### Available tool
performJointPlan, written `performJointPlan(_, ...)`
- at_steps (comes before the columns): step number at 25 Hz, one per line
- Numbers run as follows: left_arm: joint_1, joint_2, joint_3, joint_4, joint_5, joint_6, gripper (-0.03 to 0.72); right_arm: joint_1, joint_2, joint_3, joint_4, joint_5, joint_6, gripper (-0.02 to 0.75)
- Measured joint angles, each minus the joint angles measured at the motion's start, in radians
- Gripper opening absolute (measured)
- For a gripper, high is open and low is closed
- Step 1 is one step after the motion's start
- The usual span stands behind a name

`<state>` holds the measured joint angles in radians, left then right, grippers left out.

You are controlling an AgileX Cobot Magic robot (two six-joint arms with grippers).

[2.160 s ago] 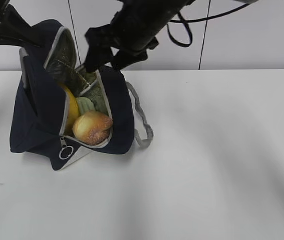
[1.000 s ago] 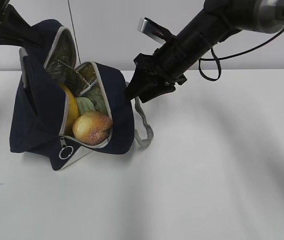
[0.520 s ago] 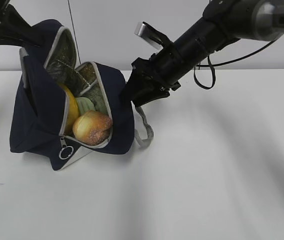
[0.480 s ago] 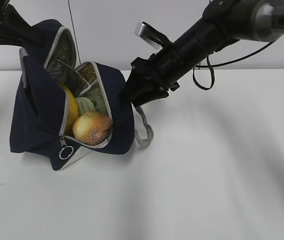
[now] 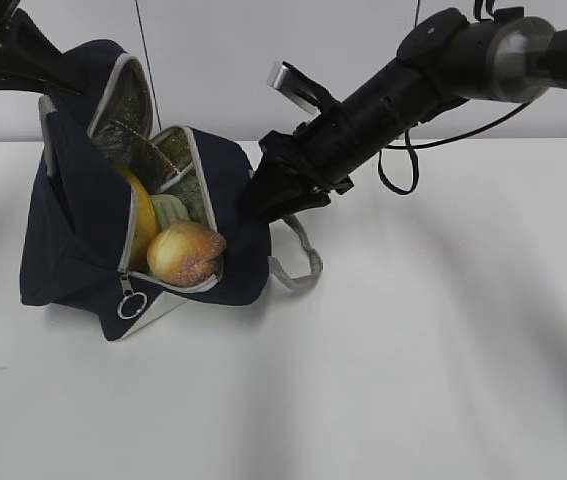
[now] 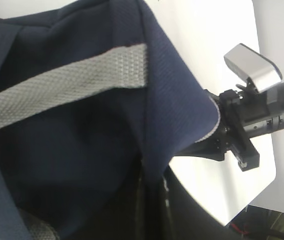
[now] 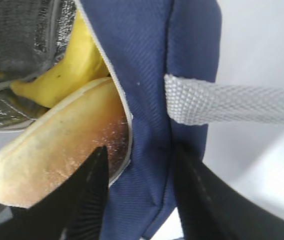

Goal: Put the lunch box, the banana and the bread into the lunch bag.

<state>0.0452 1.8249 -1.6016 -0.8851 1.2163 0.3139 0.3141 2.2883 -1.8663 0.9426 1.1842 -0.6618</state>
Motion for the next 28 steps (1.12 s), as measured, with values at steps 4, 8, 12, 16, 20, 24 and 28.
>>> performJointPlan(4,0.0,0.0,0.0,0.001,0.0,0.0,-0.017,0.0,0.0,0.0,-0.014,-0.002,0.0,0.345)
performJointPlan(8,0.0,0.0,0.0,0.001,0.002,0.0,-0.017,-0.002,0.0,-0.006,-0.044,0.004,0.017,0.356)
performJointPlan(12,0.0,0.0,0.0,0.001,0.002,0.0,-0.017,-0.002,0.002,-0.043,-0.138,0.02,0.07,0.358)
performJointPlan(16,0.0,0.0,0.0,0.001,0.002,0.0,-0.017,-0.002,0.004,-0.087,-0.189,0.025,0.115,0.369)
performJointPlan(20,0.0,0.0,0.0,0.001,0.002,0.0,-0.017,-0.002,0.004,-0.097,-0.193,0.028,0.128,0.388)
performJointPlan(24,0.0,0.0,0.0,0.001,0.002,0.0,-0.017,-0.002,0.006,-0.097,-0.145,0.029,0.108,0.393)
performJointPlan(28,0.0,0.0,0.0,0.001,0.002,0.0,-0.017,-0.002,0.006,-0.097,-0.109,0.029,0.096,0.397)
